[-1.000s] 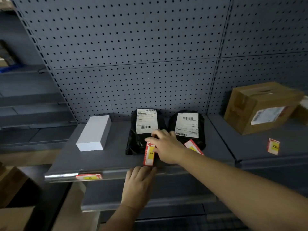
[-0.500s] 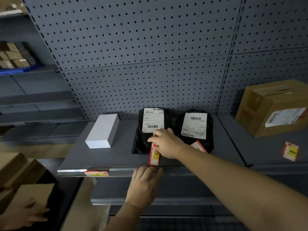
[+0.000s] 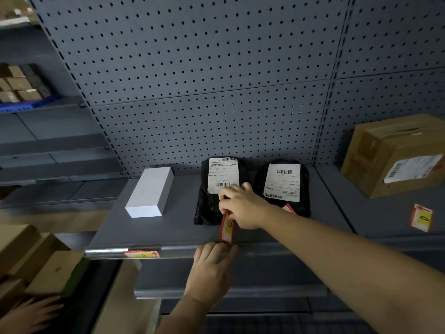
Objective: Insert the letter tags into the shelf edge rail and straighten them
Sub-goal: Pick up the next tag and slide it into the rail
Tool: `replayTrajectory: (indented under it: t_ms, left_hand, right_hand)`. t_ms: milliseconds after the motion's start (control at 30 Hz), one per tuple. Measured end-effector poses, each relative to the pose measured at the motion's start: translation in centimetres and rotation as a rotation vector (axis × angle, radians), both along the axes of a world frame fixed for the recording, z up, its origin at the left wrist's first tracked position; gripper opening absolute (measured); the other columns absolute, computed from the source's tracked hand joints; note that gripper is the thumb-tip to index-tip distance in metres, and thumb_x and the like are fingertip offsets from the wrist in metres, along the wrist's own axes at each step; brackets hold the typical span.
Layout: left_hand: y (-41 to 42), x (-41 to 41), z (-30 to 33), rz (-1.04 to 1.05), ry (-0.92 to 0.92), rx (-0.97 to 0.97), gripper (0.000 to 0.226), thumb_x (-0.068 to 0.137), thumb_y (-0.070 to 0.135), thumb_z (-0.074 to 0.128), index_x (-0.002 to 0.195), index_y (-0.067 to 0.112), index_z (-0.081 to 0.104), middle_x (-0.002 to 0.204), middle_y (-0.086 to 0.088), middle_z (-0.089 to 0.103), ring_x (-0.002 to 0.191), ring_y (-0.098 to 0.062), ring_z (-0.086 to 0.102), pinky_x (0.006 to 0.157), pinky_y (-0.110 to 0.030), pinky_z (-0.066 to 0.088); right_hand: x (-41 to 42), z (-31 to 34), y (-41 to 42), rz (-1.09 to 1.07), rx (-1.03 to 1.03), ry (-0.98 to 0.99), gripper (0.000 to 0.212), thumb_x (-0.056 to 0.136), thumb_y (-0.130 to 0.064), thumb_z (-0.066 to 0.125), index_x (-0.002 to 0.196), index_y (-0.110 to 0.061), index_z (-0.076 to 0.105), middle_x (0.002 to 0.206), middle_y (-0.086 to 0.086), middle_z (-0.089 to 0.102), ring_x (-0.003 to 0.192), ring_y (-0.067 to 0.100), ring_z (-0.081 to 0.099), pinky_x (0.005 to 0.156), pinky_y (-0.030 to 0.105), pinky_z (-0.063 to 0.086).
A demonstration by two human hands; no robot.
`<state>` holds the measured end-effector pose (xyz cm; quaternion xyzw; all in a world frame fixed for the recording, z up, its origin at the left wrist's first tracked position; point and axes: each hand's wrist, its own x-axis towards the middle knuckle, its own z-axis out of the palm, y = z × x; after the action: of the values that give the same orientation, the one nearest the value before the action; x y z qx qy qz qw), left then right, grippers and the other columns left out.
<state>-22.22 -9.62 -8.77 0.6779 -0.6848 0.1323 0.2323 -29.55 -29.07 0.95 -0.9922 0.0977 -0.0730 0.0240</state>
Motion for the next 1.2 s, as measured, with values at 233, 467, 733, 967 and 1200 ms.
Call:
replayTrajectory:
  t_ms: [233, 467, 733, 967, 1200]
  left_hand:
    - [-0.9, -1.6, 0.2, 0.062, 0.044, 0.036, 0.035, 0.075, 0.019, 0.059, 0.110, 0.016, 0.059, 0.106, -0.002, 0.055, 0.093, -0.027, 0.051, 0.084, -0.040, 0.041]
    - [-3.3, -5.8, 0.5, 0.006, 0.054, 0.104, 0.044, 0.070, 0.022, 0.070, 0.112, 0.020, 0.060, 0.109, 0.001, 0.054, 0.097, -0.024, 0.046, 0.084, -0.039, 0.034]
    - [-5.8, -10.9, 1.3, -0.010, 0.051, 0.199, 0.057, 0.069, 0.035, 0.063, 0.125, 0.028, 0.052, 0.116, 0.004, 0.048, 0.104, -0.022, 0.043, 0.092, -0.043, 0.037]
    - [-5.4, -11.5, 1.4, -0.009, 0.057, 0.240, 0.067, 0.066, 0.035, 0.063, 0.131, 0.031, 0.050, 0.117, 0.006, 0.048, 0.108, -0.022, 0.043, 0.095, -0.042, 0.034]
    - [-4.7, -11.7, 1.7, -0.003, 0.036, 0.251, 0.077, 0.063, 0.029, 0.063, 0.138, 0.034, 0.043, 0.115, 0.008, 0.046, 0.108, -0.020, 0.042, 0.095, -0.037, 0.030]
  right_hand:
    - [-3.9, 2.1, -0.5, -0.196, 0.343, -0.135, 0.015, 0.090, -0.027, 0.060, 0.079, -0.034, 0.054, 0.085, -0.013, 0.056, 0.087, 0.019, 0.047, 0.083, 0.042, 0.042]
    - [-13.6, 1.6, -0.5, -0.422, 0.488, -0.392, 0.009, 0.088, -0.009, 0.066, 0.085, -0.017, 0.069, 0.082, -0.005, 0.064, 0.075, 0.008, 0.057, 0.065, 0.018, 0.044]
    - [-21.3, -1.6, -0.3, -0.561, 0.539, -0.420, 0.015, 0.088, -0.008, 0.066, 0.093, -0.022, 0.069, 0.086, -0.010, 0.066, 0.080, 0.003, 0.061, 0.072, 0.023, 0.051]
    - [-22.3, -2.5, -0.4, -0.478, 0.482, -0.335, 0.011, 0.091, -0.014, 0.064, 0.094, -0.023, 0.070, 0.089, -0.008, 0.062, 0.081, 0.005, 0.058, 0.074, 0.025, 0.049]
    - [-21.5, -3.5, -0.2, -0.409, 0.389, -0.227, 0.018, 0.095, -0.016, 0.056, 0.106, -0.021, 0.069, 0.104, -0.004, 0.060, 0.093, 0.013, 0.057, 0.081, 0.033, 0.049]
